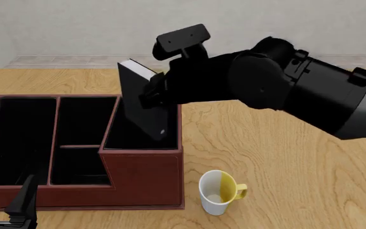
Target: Pick up the book and place it in the right compartment of the caddy.
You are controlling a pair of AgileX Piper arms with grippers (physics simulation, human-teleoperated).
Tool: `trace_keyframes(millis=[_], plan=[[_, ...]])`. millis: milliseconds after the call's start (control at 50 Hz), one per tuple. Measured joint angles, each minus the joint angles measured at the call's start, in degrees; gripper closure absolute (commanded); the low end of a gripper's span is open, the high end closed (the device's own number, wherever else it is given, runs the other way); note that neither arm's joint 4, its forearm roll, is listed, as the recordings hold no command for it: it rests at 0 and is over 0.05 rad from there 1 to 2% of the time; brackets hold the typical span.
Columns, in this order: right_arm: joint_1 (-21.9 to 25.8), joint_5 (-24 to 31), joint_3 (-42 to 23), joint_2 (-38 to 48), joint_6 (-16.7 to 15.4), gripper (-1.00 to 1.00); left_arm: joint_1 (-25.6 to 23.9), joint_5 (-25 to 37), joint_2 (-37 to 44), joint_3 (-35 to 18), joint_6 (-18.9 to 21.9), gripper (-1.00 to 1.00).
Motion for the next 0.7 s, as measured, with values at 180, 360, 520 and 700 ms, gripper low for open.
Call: trace_keyframes(millis=[180, 360, 520, 700], plan=[[0.52, -2.04, 2.69, 0.32, 0.07, 1.0, 0.0, 0.0, 0.0, 0.0, 0.0, -1.0], [0.9, -3.79, 4.72, 1.02, 0.0, 1.0, 0.0, 0.0, 0.0, 0.0, 0.0, -1.0], [1.14, -5.2, 6.28, 1.67, -0.18, 1.0, 0.0, 0.0, 0.0, 0.0, 0.0, -1.0], [1.04, -6.49, 7.59, 2.35, -0.52, 1.0, 0.0, 0.0, 0.0, 0.0, 0.0, -1.0]])
